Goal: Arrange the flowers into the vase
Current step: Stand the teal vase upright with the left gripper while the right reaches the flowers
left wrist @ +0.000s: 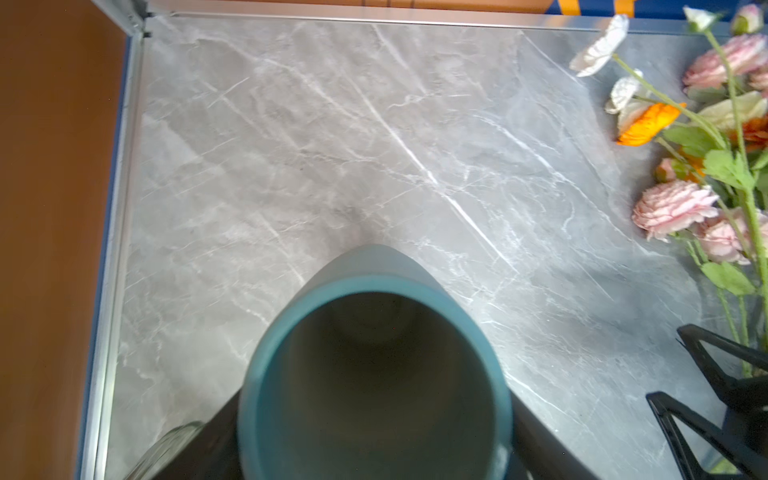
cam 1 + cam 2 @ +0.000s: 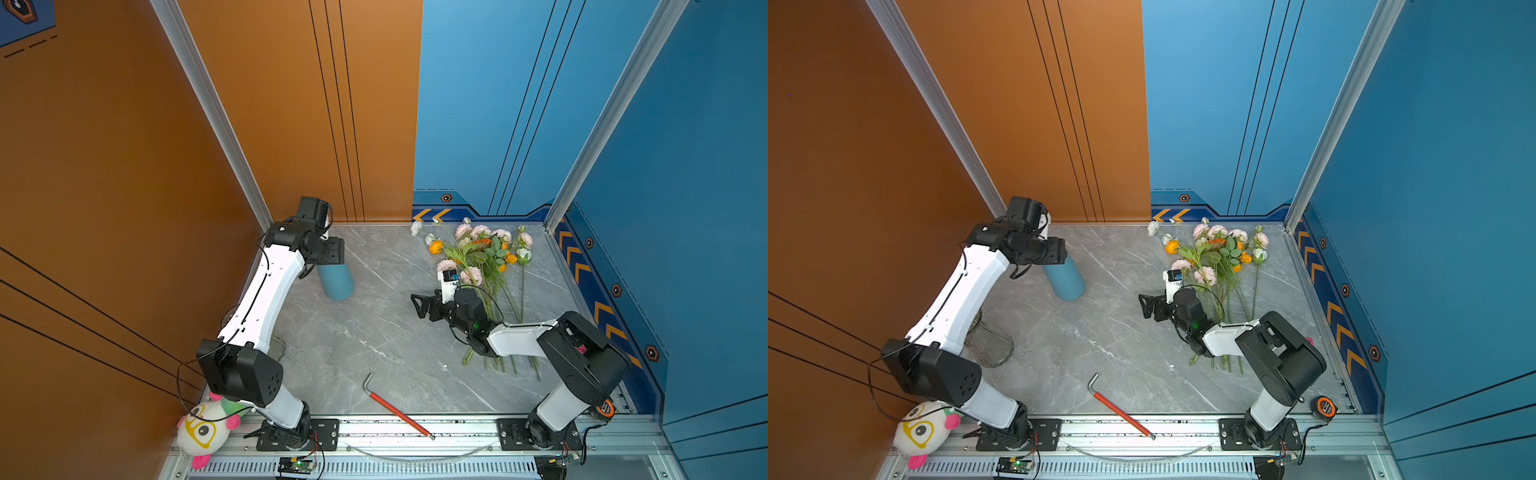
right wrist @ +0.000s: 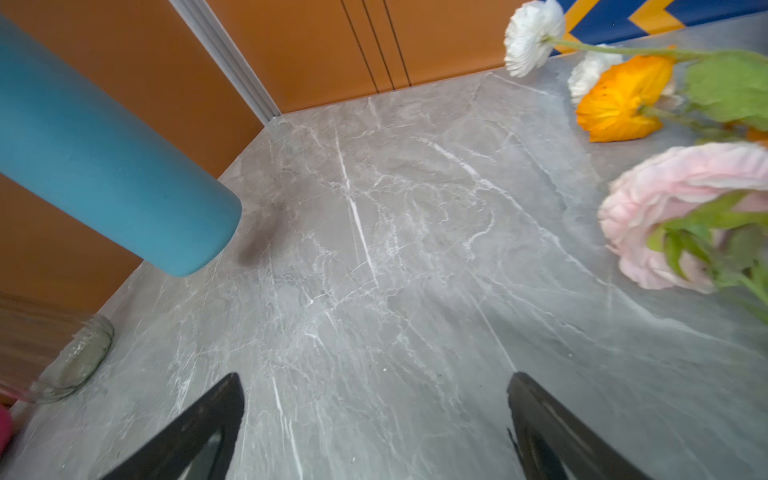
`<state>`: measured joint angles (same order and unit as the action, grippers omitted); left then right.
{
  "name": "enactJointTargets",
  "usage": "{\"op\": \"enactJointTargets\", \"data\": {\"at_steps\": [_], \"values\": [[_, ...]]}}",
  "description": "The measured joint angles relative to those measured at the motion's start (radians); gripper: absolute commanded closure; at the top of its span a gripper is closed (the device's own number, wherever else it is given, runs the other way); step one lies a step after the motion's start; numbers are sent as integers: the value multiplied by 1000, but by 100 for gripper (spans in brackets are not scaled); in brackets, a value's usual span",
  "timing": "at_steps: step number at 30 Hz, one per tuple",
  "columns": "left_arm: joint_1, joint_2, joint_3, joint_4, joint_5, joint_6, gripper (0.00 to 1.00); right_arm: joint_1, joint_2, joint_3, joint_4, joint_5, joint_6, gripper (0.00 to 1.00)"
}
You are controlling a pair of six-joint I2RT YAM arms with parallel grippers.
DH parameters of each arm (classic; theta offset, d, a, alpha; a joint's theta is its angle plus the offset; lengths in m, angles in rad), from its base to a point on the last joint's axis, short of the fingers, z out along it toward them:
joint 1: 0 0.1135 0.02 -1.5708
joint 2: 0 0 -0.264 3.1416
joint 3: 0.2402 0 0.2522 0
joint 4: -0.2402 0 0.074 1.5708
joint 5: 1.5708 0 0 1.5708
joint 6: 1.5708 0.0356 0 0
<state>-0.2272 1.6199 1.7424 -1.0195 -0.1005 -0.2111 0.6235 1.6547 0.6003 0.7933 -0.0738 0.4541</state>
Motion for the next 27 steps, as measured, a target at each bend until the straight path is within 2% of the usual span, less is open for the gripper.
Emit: {"op": "enactJointTargets", "data": {"at_steps": [7,16,27], "values": [[-169,137,57,-1,-26,-7,63,-8,-10,0,-7,29,8,0],[-349,209,116,-2,-53,-18,63,-8,-19,0,-9,45,8,0],[-421,243,139,14,-56,-48,59,-9,-19,0,-27,55,8,0]]}}
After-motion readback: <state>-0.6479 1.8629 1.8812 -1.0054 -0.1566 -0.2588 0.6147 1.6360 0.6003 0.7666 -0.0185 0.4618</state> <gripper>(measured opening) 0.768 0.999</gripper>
